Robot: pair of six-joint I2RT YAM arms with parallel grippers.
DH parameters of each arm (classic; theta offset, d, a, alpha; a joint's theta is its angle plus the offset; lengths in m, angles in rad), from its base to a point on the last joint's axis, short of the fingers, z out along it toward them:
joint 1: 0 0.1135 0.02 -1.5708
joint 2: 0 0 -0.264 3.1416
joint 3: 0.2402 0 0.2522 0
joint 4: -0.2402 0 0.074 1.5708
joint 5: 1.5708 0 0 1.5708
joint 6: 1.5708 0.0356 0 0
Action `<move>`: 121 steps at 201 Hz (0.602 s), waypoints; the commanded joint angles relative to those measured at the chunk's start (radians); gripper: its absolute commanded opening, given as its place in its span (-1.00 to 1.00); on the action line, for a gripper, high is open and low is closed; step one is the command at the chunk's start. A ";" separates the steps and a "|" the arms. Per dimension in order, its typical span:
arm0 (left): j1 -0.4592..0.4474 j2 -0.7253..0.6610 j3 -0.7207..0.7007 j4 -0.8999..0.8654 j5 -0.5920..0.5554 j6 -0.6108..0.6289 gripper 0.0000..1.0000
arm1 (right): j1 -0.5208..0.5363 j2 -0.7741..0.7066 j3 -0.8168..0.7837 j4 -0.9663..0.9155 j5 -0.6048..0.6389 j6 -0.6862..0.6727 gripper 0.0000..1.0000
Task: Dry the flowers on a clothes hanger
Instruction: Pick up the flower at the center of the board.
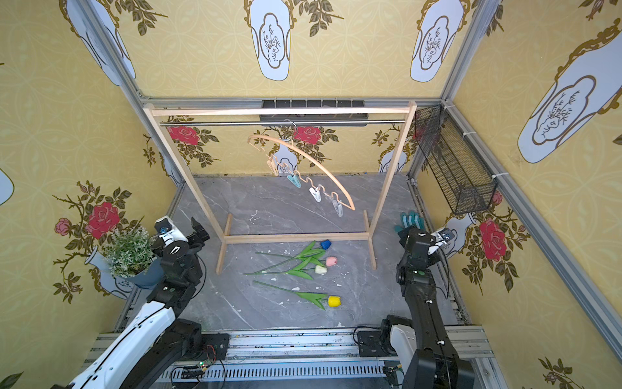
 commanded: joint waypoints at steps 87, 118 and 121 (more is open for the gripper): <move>-0.459 0.080 0.175 -0.729 0.182 -0.612 0.27 | 1.130 0.241 0.297 -0.787 0.231 0.488 0.95; -0.460 0.158 0.173 -0.602 0.238 -0.592 -0.16 | 1.320 0.307 0.224 -0.394 0.044 0.066 0.67; -0.460 0.162 0.174 -0.593 0.240 -0.591 -0.19 | 1.322 0.319 0.224 -0.360 -0.015 0.020 0.63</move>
